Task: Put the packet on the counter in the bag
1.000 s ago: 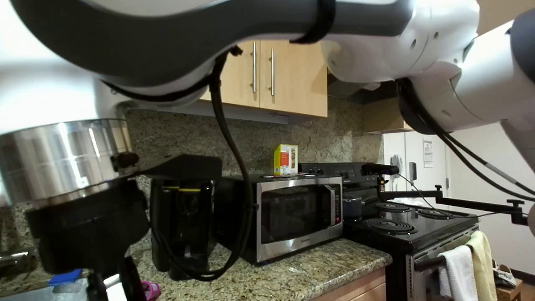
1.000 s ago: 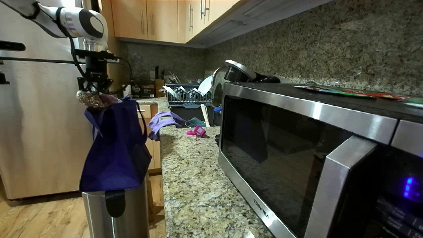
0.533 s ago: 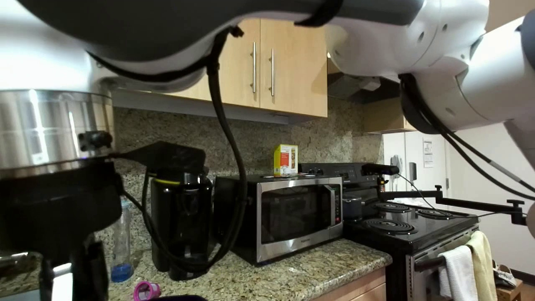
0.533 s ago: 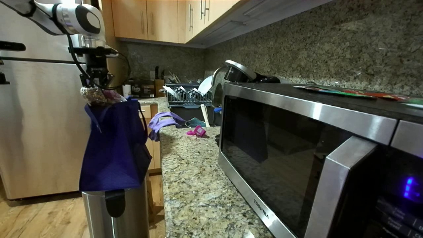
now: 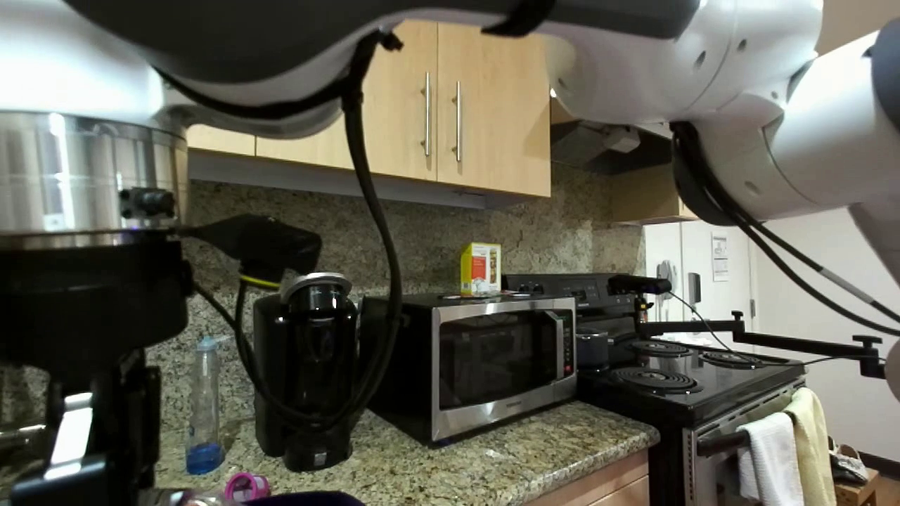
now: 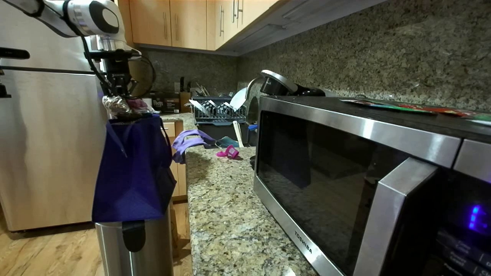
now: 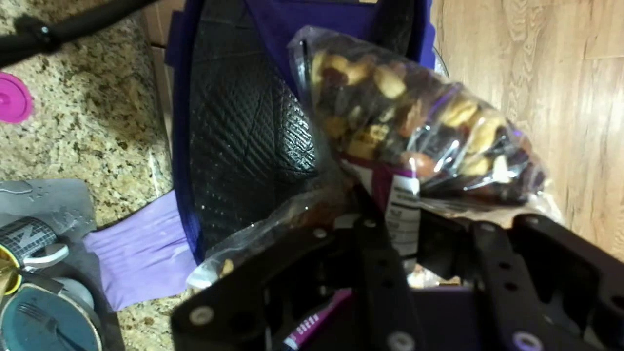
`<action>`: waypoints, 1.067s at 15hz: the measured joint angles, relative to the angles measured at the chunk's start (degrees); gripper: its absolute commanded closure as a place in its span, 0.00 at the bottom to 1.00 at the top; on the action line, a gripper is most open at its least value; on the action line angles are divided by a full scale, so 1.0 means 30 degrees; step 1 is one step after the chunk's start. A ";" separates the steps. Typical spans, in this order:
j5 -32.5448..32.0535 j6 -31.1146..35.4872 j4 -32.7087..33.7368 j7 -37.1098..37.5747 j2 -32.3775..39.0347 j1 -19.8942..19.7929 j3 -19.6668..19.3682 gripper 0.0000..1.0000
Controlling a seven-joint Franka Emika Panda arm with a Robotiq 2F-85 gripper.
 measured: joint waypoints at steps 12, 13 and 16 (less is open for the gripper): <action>0.0524 -0.0396 0.2503 -0.2249 0.3241 -0.1642 -0.0056 0.93; 0.0771 -0.0661 0.2628 -0.2319 0.3254 -0.1708 -0.0040 0.93; 0.1670 -0.1725 0.2896 -0.3040 0.3153 -0.1792 0.0374 0.93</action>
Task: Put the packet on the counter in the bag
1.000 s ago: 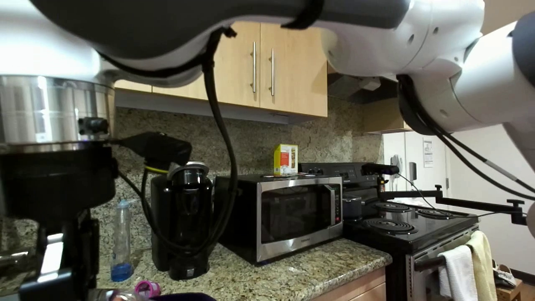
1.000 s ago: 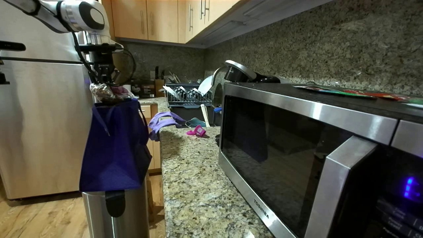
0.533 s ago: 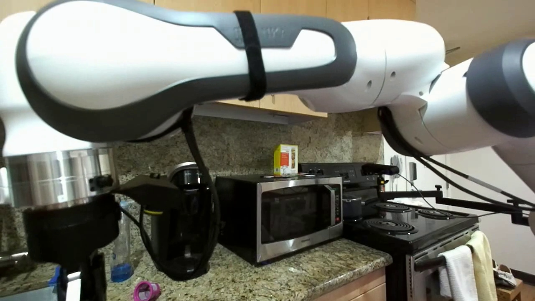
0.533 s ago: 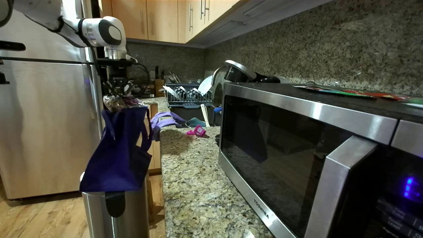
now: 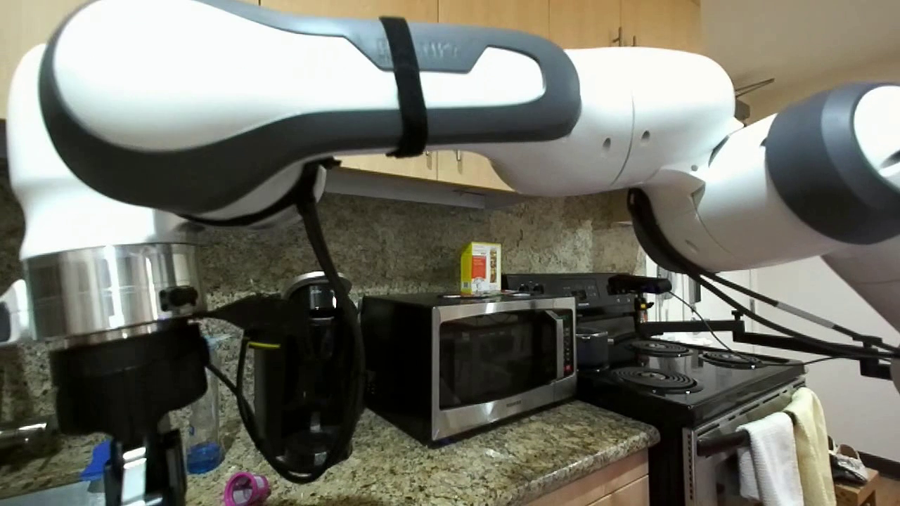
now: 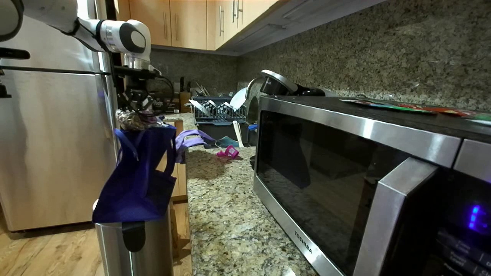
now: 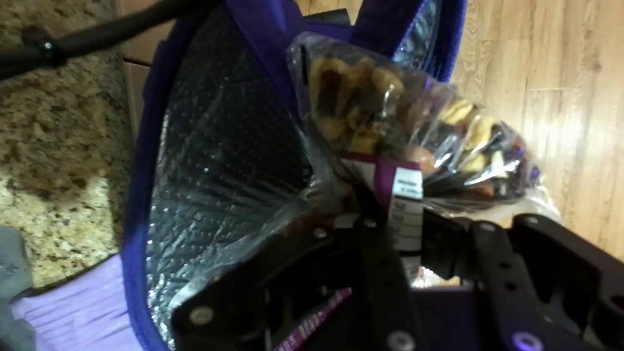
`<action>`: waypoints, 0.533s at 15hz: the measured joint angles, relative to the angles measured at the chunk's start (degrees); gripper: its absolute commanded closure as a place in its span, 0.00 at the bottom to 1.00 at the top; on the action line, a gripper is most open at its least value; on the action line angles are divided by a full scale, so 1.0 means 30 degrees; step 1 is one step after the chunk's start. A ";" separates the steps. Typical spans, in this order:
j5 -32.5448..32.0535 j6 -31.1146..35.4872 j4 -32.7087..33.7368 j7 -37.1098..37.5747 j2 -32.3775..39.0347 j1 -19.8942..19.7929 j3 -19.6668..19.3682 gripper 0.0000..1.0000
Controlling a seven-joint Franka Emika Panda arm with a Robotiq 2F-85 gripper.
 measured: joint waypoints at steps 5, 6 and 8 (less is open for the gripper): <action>0.1053 -0.3009 -0.0120 -0.0296 -0.0670 0.0489 0.1309 0.93; 0.1225 -0.3568 -0.0213 -0.0296 -0.0808 0.0597 0.1554 0.93; 0.1543 -0.4396 -0.0459 -0.0296 -0.1027 0.0704 0.1931 0.93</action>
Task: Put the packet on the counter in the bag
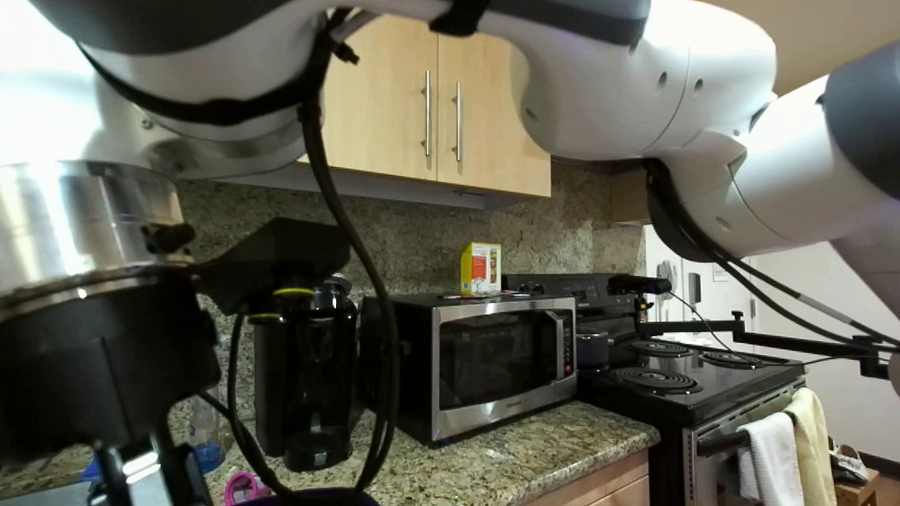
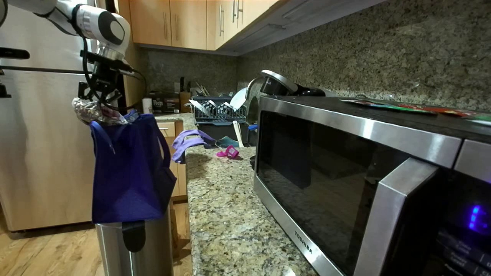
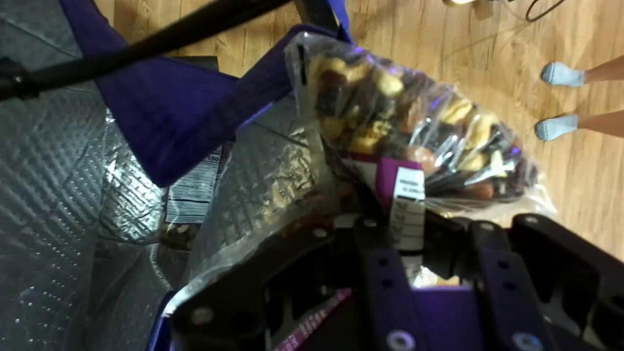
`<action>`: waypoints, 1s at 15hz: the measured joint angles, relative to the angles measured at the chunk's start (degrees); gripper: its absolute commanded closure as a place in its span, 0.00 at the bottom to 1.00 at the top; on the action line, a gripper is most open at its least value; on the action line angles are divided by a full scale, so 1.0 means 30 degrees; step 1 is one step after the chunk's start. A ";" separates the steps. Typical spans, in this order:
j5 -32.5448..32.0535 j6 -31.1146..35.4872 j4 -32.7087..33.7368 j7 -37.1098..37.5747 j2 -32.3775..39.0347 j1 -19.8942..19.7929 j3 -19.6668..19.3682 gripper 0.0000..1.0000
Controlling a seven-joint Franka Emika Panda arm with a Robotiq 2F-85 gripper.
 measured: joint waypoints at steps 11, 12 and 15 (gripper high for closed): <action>-0.0274 0.0011 -0.0143 0.0189 -0.0545 0.0606 0.0297 0.93; -0.0278 0.0577 -0.0063 0.0398 -0.0685 0.0829 0.0301 0.93; -0.0277 0.2736 0.0029 0.1400 -0.1324 0.1416 0.0311 0.93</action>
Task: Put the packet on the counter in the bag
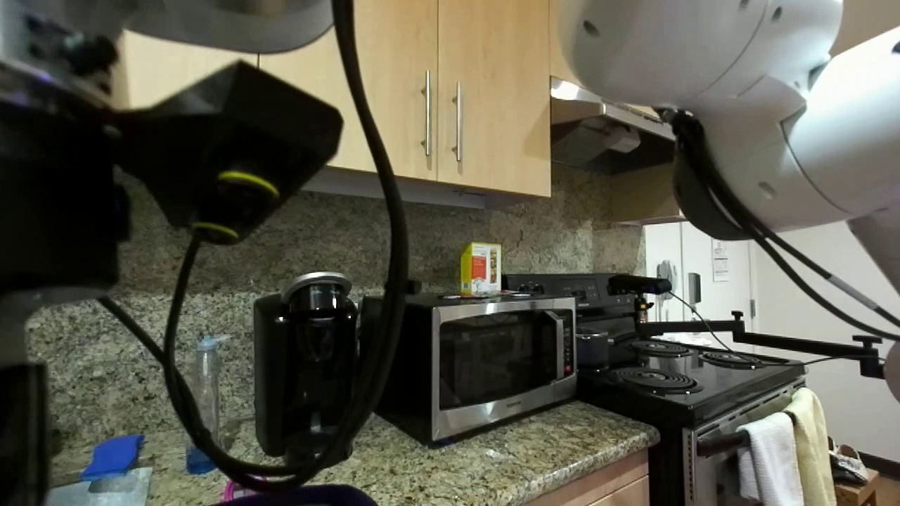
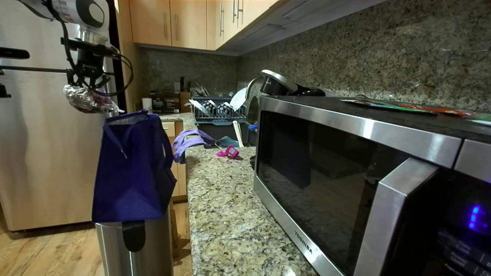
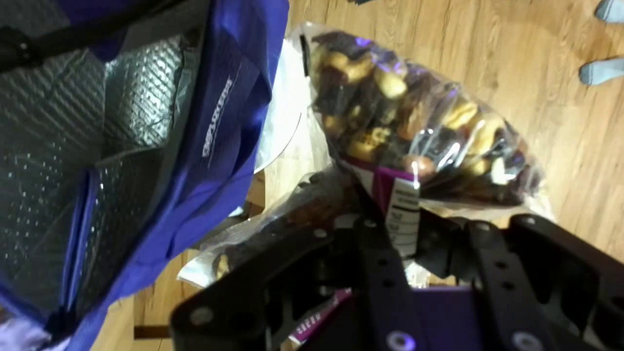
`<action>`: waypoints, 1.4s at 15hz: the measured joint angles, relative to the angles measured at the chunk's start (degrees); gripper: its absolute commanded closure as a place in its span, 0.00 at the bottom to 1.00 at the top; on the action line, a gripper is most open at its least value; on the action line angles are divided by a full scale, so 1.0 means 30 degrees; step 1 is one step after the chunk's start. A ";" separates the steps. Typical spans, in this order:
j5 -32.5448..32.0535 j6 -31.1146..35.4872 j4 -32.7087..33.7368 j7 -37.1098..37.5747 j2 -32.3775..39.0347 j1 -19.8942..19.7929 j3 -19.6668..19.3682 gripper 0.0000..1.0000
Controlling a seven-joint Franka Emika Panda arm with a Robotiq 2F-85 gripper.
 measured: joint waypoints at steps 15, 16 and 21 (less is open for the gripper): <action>0.0064 0.6493 -0.0313 0.1437 -0.0576 0.0091 -0.0731 0.93; 0.0117 0.7612 -0.0389 0.1605 -0.0563 -0.0025 -0.0839 0.93; 0.0249 1.2888 -0.1449 0.2956 -0.0695 -0.1160 -0.1486 0.93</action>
